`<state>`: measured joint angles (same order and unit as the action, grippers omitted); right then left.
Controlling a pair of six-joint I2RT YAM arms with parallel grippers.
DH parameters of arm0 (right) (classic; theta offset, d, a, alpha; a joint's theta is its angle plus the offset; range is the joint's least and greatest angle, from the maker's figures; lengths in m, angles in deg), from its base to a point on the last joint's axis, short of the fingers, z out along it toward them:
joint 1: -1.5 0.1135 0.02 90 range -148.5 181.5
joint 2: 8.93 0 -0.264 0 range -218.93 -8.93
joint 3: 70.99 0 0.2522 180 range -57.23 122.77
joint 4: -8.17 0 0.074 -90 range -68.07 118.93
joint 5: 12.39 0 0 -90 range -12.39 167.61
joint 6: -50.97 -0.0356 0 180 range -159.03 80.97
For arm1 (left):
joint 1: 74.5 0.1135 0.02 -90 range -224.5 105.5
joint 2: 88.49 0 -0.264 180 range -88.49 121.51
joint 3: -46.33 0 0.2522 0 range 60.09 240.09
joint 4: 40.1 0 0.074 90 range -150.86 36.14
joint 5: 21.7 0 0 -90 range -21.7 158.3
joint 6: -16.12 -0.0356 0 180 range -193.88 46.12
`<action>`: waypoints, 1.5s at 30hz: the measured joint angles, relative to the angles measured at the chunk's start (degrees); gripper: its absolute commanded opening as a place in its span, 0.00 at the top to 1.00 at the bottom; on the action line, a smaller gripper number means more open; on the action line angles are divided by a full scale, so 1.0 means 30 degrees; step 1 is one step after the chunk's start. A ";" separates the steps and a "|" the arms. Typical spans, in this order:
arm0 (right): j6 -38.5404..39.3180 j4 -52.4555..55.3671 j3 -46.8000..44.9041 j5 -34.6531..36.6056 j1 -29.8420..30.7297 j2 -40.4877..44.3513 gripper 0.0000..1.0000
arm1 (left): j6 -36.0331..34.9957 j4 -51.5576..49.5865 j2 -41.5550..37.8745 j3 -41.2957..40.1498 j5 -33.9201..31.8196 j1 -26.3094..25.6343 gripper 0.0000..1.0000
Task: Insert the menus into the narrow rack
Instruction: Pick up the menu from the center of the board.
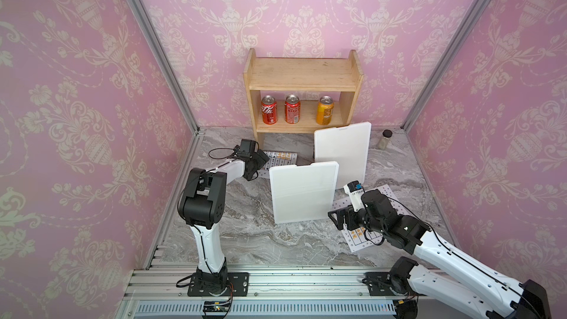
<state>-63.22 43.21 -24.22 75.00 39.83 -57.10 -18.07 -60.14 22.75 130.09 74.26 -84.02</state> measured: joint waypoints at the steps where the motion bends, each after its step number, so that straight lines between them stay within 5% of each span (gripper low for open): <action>1: 0.0000 0.0007 0.0000 0.0000 0.0000 -0.0058 0.00 | 0.0000 0.0109 -0.0058 -0.0073 0.0000 0.0000 0.01; 23: 0.0000 -0.0007 0.0000 0.0000 -0.0007 -0.0357 0.00 | 0.0357 0.3206 0.0058 -0.0379 -0.0036 -0.0066 0.01; 37: 0.0000 -0.0015 0.0000 0.0000 -0.0036 -0.0721 0.00 | 0.0153 -0.0255 0.1821 0.3497 -0.0772 -0.0678 0.08; 45: 0.0000 -0.0007 0.0000 0.0000 -0.0146 -0.0758 0.00 | -0.0583 -0.2470 0.2514 0.4976 -0.1537 -0.0896 0.20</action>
<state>-63.22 43.19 -24.22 75.00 39.39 -59.37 -19.81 -67.55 30.29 145.01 69.65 -86.71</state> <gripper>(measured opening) 0.998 0.830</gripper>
